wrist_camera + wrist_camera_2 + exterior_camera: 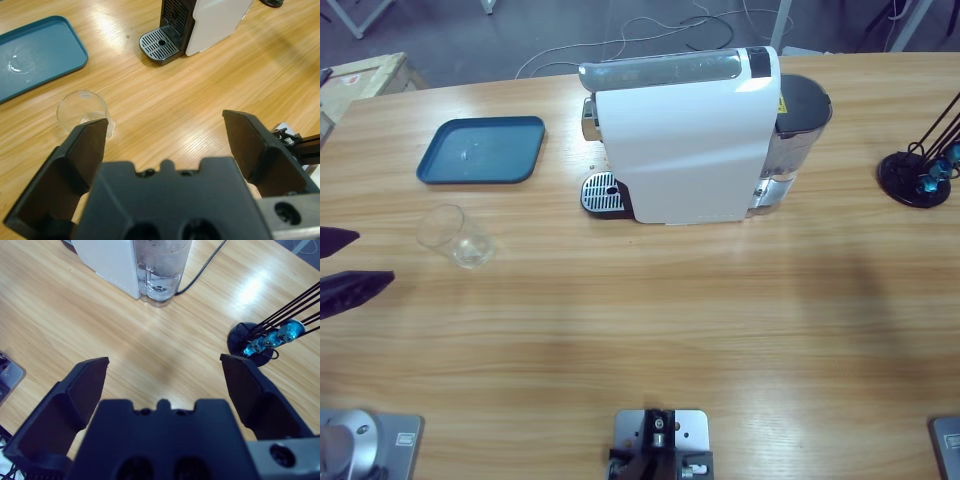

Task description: Pour coffee

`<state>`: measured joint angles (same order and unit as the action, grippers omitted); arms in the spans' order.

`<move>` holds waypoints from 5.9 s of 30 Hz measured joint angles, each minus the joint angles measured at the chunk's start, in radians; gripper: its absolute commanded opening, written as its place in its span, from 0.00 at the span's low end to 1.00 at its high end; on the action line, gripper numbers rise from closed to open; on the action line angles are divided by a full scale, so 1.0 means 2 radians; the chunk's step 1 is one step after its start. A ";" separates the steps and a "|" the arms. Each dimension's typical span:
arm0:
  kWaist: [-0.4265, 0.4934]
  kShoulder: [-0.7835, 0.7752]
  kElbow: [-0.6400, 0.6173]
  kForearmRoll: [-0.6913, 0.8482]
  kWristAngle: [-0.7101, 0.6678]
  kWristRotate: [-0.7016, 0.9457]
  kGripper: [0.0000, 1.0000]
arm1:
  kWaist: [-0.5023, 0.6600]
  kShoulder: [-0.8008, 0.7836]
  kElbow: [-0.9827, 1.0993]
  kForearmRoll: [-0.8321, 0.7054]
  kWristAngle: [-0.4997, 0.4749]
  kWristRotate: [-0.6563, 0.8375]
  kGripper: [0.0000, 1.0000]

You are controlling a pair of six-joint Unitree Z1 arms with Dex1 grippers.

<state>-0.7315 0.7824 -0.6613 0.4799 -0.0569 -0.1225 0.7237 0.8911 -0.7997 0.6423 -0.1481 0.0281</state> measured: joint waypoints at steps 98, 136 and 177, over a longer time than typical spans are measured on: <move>-0.181 0.229 -0.113 -0.076 0.273 0.090 1.00 | -0.229 0.186 0.135 -0.320 -0.059 0.163 0.56; -0.173 0.209 -0.088 -0.076 0.273 0.020 1.00 | -0.286 0.258 0.143 -0.408 -0.057 0.128 0.00; -0.170 0.191 -0.077 -0.076 0.262 0.007 1.00 | 0.036 0.101 -0.032 -0.205 0.085 -0.068 0.00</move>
<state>-1.0710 1.1653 -0.8149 0.3277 0.4670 -0.1093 0.7958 1.0940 -0.8639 0.2329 0.0209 -0.1074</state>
